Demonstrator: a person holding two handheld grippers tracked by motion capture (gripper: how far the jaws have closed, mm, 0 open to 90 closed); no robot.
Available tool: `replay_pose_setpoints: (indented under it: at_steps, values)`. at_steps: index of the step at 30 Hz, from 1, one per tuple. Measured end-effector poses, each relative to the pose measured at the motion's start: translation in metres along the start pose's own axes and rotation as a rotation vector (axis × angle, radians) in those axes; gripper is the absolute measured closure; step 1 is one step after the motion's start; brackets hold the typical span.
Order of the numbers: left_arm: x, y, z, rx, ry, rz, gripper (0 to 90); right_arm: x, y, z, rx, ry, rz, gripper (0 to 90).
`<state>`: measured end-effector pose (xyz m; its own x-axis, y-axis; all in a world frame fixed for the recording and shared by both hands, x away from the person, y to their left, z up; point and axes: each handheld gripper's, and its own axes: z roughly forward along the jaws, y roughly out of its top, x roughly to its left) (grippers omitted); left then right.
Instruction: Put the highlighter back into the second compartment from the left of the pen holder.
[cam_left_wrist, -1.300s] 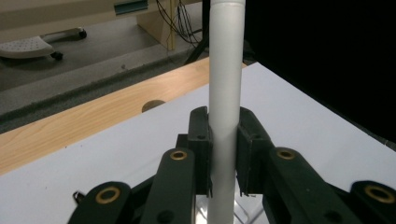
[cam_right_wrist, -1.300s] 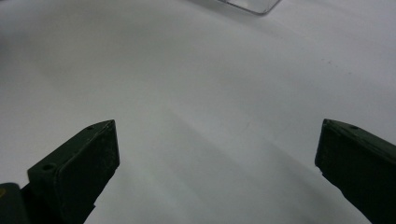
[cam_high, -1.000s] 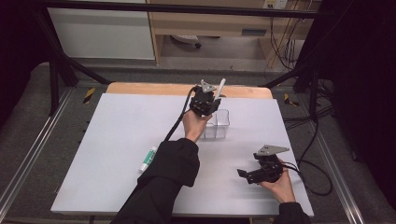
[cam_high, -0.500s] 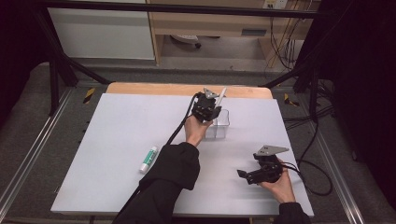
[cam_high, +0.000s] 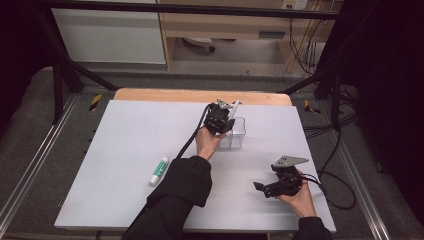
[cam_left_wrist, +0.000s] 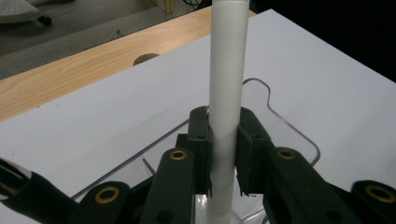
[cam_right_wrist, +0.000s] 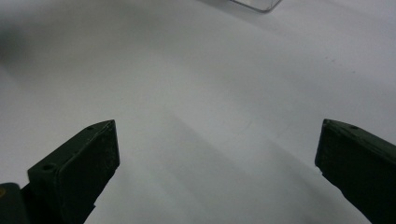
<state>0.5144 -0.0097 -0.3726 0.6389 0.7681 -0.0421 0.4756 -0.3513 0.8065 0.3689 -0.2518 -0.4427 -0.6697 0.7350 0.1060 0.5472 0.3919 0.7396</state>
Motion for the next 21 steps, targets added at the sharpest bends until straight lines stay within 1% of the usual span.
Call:
replay_pose_setpoints:
  at_steps: [1,5,7,8,9,11,13,14,16,17,18,21]
  values:
    - [0.000,0.000,0.000,0.000,0.002,0.004,77.3,0.000,0.000,0.000,0.000,0.001,0.002,0.5]
    - [0.000,0.000,-0.001,0.017,-0.011,-0.003,76.7,0.000,0.000,0.001,0.008,0.003,0.000,0.5]
    - [0.000,0.000,-0.003,0.019,-0.021,0.002,73.9,0.000,0.000,0.001,0.007,0.003,-0.002,0.5]
    - [0.000,0.001,-0.004,0.022,-0.022,0.011,72.8,0.000,0.000,0.001,0.007,0.002,-0.002,0.5]
    - [0.000,0.001,-0.006,0.020,-0.013,0.023,70.7,0.000,0.000,0.001,0.007,0.003,0.000,0.5]
    - [0.000,0.001,-0.009,0.021,-0.020,0.031,69.7,0.000,0.000,0.001,0.008,0.002,0.000,0.5]
    - [0.000,0.002,-0.015,0.013,-0.017,0.033,65.8,0.000,0.000,0.001,0.010,0.001,0.000,0.5]
    - [0.001,0.001,-0.018,0.010,-0.022,0.031,63.9,0.000,0.000,0.001,0.009,0.001,0.001,0.5]
    - [0.004,0.001,-0.025,0.006,-0.019,0.033,59.9,0.000,0.000,0.001,0.007,0.000,0.000,0.5]
    - [0.005,0.001,-0.030,0.001,-0.024,0.033,58.0,0.000,0.000,0.001,0.007,0.000,0.000,0.5]
    - [0.007,0.000,-0.034,0.006,-0.031,0.031,55.8,0.001,0.000,0.001,0.006,-0.001,0.000,0.5]
    - [0.012,-0.002,-0.049,0.011,-0.030,0.042,49.3,0.001,0.000,0.001,0.007,-0.003,-0.001,0.5]
